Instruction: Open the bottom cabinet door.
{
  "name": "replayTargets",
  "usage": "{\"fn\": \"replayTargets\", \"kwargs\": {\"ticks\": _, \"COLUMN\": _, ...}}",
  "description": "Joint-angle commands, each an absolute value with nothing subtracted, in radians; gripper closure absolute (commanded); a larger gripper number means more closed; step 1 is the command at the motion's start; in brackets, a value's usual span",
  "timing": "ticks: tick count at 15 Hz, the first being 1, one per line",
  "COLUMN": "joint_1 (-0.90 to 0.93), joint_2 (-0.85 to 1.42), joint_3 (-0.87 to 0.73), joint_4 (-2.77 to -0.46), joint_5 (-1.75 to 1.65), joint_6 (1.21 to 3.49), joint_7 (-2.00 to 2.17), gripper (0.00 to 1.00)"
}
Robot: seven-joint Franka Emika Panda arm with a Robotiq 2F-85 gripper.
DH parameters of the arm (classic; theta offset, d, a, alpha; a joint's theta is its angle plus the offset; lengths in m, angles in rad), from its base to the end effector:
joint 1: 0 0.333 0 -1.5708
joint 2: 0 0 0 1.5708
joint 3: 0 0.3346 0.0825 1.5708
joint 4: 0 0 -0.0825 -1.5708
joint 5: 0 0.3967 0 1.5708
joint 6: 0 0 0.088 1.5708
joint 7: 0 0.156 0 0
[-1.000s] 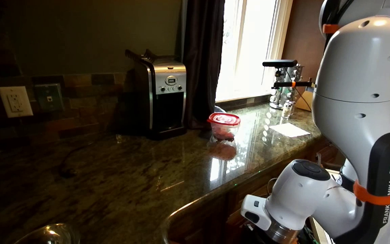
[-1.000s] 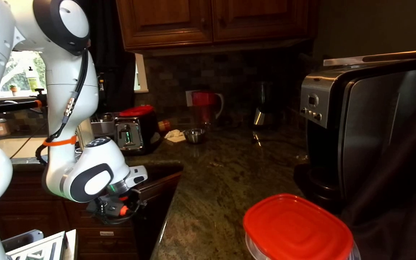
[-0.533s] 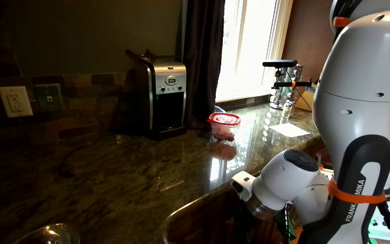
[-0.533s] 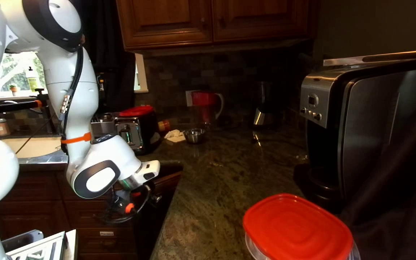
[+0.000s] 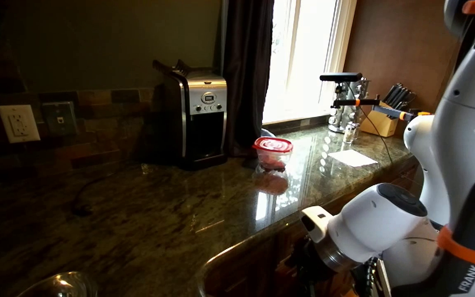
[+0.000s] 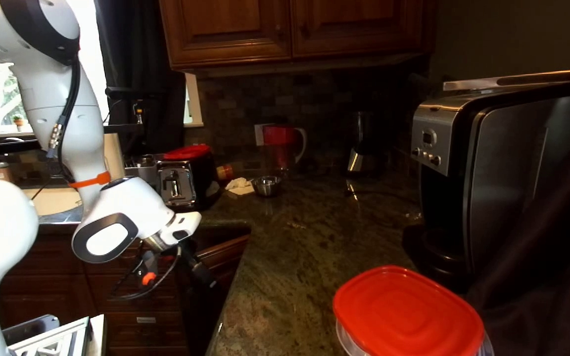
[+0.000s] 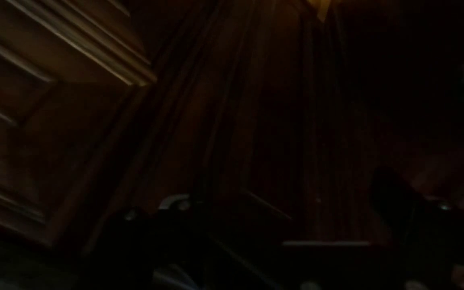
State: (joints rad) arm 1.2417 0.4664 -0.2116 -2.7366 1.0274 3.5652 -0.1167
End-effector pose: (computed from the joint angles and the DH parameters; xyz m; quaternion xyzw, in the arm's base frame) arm 0.3017 0.2335 0.0993 0.9675 0.0772 0.2339 0.0569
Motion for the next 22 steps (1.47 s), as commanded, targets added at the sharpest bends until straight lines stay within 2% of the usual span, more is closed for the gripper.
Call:
{"fn": "replayTargets", "kwargs": {"ticks": 1, "joint_1": 1.322, "joint_2": 0.314, "joint_3": -0.19, "joint_4": -2.787, "joint_5": 1.055, "joint_6": 3.564, "joint_7": -0.172, "gripper": 0.0}}
{"fn": "replayTargets", "kwargs": {"ticks": 5, "joint_1": 1.436, "joint_2": 0.277, "joint_3": -0.237, "joint_4": -2.743, "joint_5": 1.279, "joint_6": 3.607, "joint_7": -0.343, "gripper": 0.0}}
{"fn": "replayTargets", "kwargs": {"ticks": 10, "joint_1": 1.381, "joint_2": 0.142, "joint_3": -0.231, "joint_4": -2.688, "joint_5": 1.145, "joint_6": 3.367, "joint_7": -0.456, "gripper": 0.0}}
{"fn": "replayTargets", "kwargs": {"ticks": 16, "joint_1": 1.345, "joint_2": 0.212, "joint_3": -0.3, "joint_4": -2.64, "joint_5": 1.133, "joint_6": 3.215, "joint_7": -0.444, "gripper": 0.0}}
{"fn": "replayTargets", "kwargs": {"ticks": 17, "joint_1": 1.185, "joint_2": 0.207, "joint_3": -0.171, "joint_4": -2.668, "joint_5": 0.966, "joint_6": 3.222, "joint_7": -0.297, "gripper": 0.0}}
{"fn": "replayTargets", "kwargs": {"ticks": 20, "joint_1": 1.04, "joint_2": 0.226, "joint_3": -0.092, "joint_4": -2.64, "joint_5": 0.785, "joint_6": 3.119, "joint_7": -0.178, "gripper": 0.0}}
{"fn": "replayTargets", "kwargs": {"ticks": 21, "joint_1": 1.08, "joint_2": 0.248, "joint_3": -0.127, "joint_4": -2.598, "joint_5": 0.903, "joint_6": 3.069, "joint_7": -0.286, "gripper": 0.0}}
{"fn": "replayTargets", "kwargs": {"ticks": 22, "joint_1": 1.046, "joint_2": 0.266, "joint_3": -0.104, "joint_4": -2.587, "joint_5": 0.901, "joint_6": 3.052, "joint_7": -0.279, "gripper": 0.0}}
